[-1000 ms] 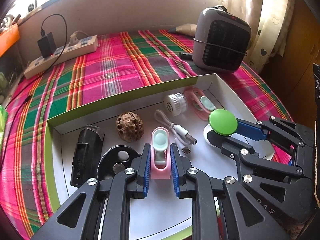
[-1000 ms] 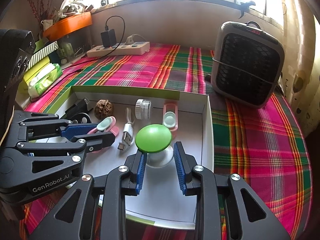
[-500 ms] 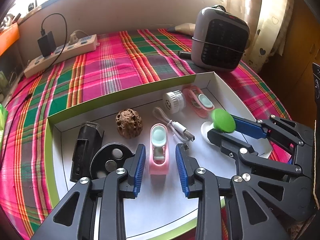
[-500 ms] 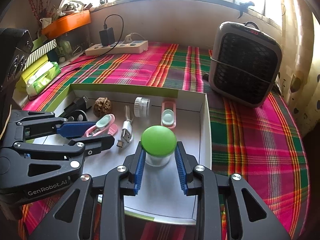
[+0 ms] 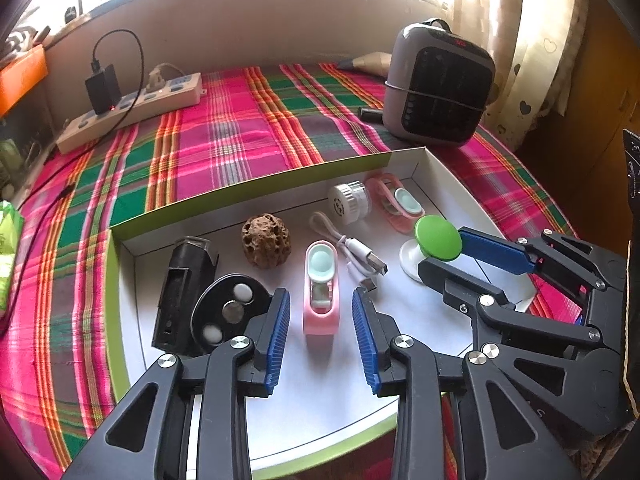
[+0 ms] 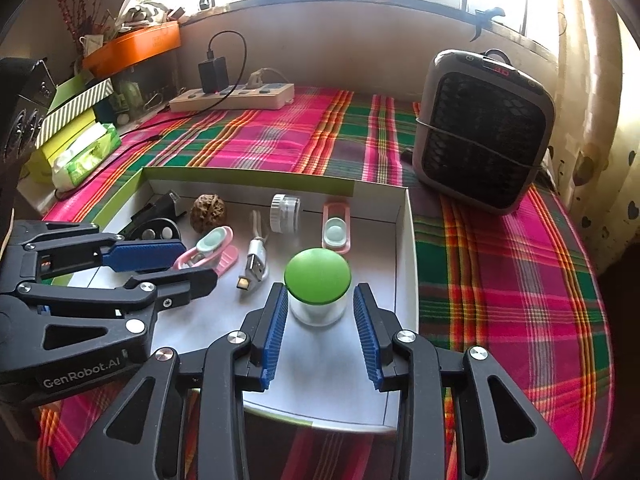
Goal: Organize objects
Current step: 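Open the left tool to drop the pink holder while the right releases the green knob, then lift both open tools out of the tray toward the remaining items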
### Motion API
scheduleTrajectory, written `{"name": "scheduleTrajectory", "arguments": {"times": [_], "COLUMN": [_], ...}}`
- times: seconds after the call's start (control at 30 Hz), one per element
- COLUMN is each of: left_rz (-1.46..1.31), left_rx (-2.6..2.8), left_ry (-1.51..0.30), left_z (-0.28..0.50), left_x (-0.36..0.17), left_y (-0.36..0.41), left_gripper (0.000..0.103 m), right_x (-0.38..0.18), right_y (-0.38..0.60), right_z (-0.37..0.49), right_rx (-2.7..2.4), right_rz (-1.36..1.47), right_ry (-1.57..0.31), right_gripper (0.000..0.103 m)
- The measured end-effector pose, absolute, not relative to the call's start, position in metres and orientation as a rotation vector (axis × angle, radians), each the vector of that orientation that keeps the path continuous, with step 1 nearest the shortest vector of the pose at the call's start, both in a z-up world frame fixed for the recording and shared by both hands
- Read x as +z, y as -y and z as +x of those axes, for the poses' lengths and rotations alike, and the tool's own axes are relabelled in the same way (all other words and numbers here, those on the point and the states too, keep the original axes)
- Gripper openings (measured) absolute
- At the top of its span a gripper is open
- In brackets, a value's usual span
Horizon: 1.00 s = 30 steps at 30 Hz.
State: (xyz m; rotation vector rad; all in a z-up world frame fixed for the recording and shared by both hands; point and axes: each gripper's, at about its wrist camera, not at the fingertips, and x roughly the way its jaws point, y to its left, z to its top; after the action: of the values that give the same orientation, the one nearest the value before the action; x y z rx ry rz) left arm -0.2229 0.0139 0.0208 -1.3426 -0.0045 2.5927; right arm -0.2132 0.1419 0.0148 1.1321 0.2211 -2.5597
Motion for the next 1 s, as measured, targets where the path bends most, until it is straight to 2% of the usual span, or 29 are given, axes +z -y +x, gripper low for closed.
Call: {"name": "scheduleTrajectory", "arguments": {"times": [0.9, 1.0], "left_rz": [-1.214, -1.204], "left_rx": [2.685, 2.697], "left_ry": [0.038, 0.043], "left_z": [-0.156, -0.148], "left_x": [0.05, 0.051], "left_y": [0.01, 0.014], "left_gripper": [0.031, 0.031], "right_x": [0.034, 0.036], "right_y": [-0.131, -0.128], "right_z": [-0.161, -0.152], "right_rx": [-2.585, -2.582], "right_rz": [1.072, 1.054], "right_ry": [-0.194, -0.188], "right_gripper": [0.036, 0.042]}}
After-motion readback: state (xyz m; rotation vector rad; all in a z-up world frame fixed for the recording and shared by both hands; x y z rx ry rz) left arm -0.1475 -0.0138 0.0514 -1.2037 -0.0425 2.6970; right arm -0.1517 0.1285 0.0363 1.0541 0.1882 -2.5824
